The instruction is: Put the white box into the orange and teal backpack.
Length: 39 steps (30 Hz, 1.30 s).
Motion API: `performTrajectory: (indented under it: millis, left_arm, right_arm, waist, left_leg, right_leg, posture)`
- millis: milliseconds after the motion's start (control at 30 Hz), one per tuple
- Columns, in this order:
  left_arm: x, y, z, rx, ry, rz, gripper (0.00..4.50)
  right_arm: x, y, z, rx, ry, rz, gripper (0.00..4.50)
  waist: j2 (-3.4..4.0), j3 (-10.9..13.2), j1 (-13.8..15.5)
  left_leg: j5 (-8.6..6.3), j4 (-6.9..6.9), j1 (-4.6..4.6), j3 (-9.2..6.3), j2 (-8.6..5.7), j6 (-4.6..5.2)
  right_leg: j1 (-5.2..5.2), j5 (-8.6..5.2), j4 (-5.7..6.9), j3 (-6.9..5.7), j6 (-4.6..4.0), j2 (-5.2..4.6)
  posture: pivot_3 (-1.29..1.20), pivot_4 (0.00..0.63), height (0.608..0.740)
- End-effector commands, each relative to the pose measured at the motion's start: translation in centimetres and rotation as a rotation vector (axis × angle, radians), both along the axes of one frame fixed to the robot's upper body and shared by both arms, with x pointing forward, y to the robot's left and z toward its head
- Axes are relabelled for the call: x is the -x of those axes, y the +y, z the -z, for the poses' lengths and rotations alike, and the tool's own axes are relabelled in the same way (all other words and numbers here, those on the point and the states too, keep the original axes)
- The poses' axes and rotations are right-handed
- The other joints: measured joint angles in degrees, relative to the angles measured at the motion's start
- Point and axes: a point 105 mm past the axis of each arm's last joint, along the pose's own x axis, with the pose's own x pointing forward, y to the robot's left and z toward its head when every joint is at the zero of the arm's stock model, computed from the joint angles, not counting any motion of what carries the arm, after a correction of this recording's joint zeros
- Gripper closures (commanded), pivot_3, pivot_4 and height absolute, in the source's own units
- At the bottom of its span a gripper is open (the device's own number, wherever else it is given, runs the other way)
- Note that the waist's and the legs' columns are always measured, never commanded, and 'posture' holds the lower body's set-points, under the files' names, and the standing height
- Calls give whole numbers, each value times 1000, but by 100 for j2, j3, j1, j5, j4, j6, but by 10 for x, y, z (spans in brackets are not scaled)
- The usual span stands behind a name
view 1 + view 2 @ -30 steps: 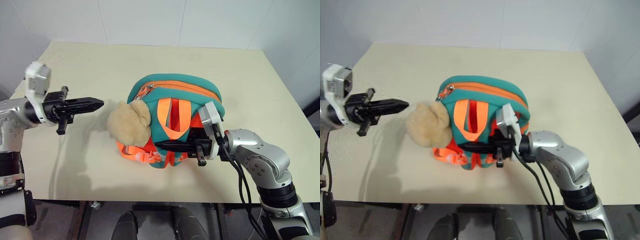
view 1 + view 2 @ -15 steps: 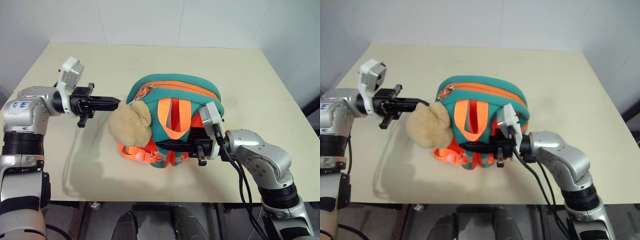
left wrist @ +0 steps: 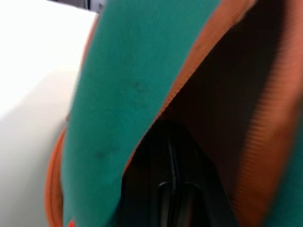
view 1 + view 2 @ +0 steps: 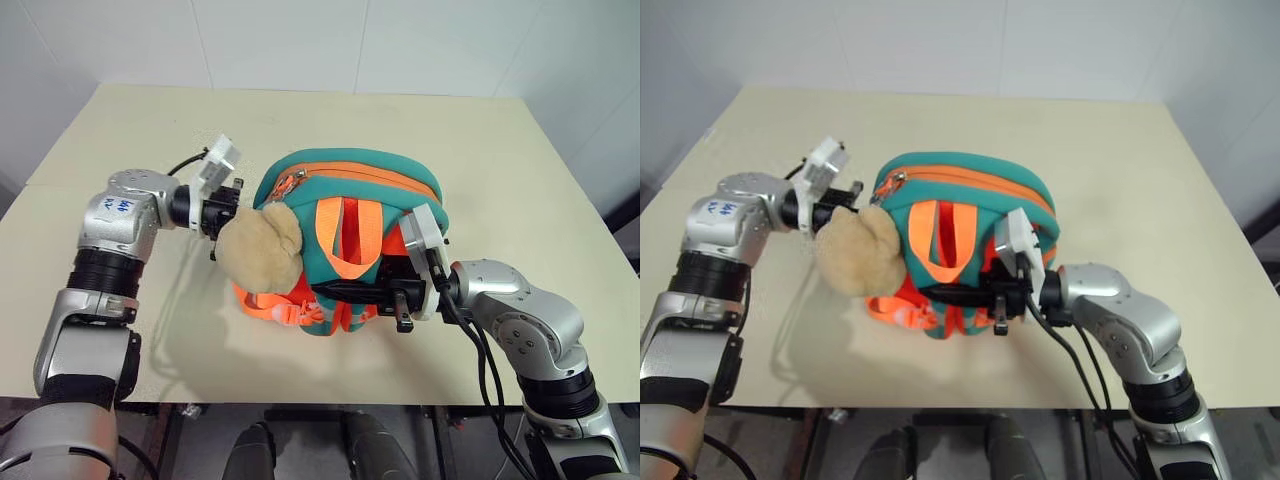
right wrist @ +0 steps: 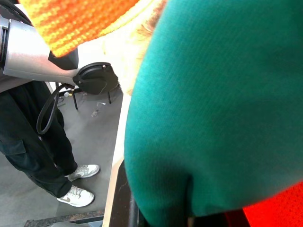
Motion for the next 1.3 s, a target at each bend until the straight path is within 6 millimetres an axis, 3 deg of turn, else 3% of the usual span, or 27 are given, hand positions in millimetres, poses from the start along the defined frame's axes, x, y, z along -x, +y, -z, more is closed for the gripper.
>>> performTrajectory:
  millis: [33, 267, 667, 767, 800, 900, 1300]
  left_arm:
    - [7, -3, -7, -22, -39, 87, 4500]
    - [12, 5, -37, 35, -126, 60, 4500]
    - [14, 76, -95, 503, -253, -345, 4500]
    - [22, 84, -97, 532, -281, -373, 4500]
    - [25, 85, -89, 445, -287, -376, 4500]
    - [35, 92, -89, 481, -158, -360, 3947]
    - [41, 97, -94, 545, -183, -362, 353]
  right_arm:
    - [6, 2, -13, -31, -63, -22, 4497]
    - [6, 2, -15, -31, -68, -19, 4497]
    - [6, 0, -12, -35, -51, 1, 4497]
    - [6, -1, -11, -34, -48, 5, 4497]
    - [6, -2, -11, -34, -48, 5, 4497]
    - [6, -2, -11, -34, -47, 4, 4497]
    - [4, -3, -11, -27, -51, 1, 4497]
  waist:
    - [0, 0, 4]
    - [0, 0, -5]
    - [1, 0, 5]
    - [1, 0, 6]
    - [1, 0, 5]
    - [1, 0, -14]
    - [1, 0, -1]
  left_leg:
    - [0, 0, 0, 0, 0, 0]
    - [0, 2, 0, 0, 0, 0]
    - [0, 13, -1, -4, 0, 1]
    - [0, 12, -1, -5, 0, 1]
    - [0, 12, 0, -5, 0, 1]
    - [1, 10, 1, -3, -1, 0]
    - [2, 10, 2, -3, -2, 0]
  right_leg:
    - [0, 0, 0, 0, 0, 0]
    - [0, 1, 1, 0, 1, 0]
    - [0, 1, 14, -2, 4, -4]
    - [0, 1, 15, -2, 4, -5]
    - [0, 1, 16, -2, 4, -5]
    - [0, 1, 15, -1, 4, -4]
    - [2, 1, 12, -2, 3, -5]
  posture:
    - [0, 150, 740]
    - [0, 150, 740]
    - [0, 150, 740]
    - [0, 150, 740]
    - [0, 150, 740]
    - [0, 150, 740]
    - [0, 150, 740]
